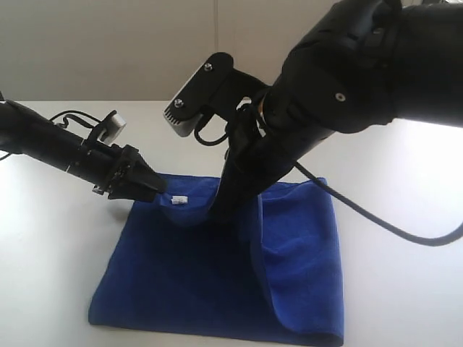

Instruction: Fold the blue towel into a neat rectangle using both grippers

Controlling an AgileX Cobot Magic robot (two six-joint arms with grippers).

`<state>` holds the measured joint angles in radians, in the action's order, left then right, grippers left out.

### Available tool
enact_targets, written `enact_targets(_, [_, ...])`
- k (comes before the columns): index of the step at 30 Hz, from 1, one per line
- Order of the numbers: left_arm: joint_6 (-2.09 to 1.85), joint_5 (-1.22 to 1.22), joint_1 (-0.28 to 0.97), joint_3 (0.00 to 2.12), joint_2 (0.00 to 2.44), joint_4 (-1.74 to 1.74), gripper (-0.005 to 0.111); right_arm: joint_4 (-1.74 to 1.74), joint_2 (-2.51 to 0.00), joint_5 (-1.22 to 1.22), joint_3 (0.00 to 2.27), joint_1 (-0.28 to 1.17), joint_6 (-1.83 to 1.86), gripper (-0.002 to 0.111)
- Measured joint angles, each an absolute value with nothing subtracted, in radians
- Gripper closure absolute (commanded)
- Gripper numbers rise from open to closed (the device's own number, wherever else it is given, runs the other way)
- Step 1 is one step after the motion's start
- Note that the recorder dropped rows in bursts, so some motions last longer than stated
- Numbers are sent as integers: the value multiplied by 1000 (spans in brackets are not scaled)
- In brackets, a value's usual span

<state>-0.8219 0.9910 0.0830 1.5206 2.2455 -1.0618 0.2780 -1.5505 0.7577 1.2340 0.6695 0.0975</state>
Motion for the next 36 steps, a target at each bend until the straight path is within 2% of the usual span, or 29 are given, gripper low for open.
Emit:
enact_targets(11, [-831, 918, 140, 1521, 2245, -1076, 50, 280, -1514, 747, 1234, 669, 88, 108])
enact_targets(17, [-824, 858, 140, 1521, 2245, -1076, 96, 280, -1514, 747, 1234, 669, 86, 108])
enact_targets(19, [-822, 852, 140, 1521, 2245, -1076, 107, 271, -1514, 747, 1234, 669, 84, 108])
enact_targets(28, [-856, 847, 140, 1584, 2198, -1107, 107, 183, -1513, 745, 1234, 669, 115, 108])
enact_targets(36, [-811, 871, 140, 1725, 2163, -1059, 107, -120, -1511, 655, 1234, 669, 333, 108])
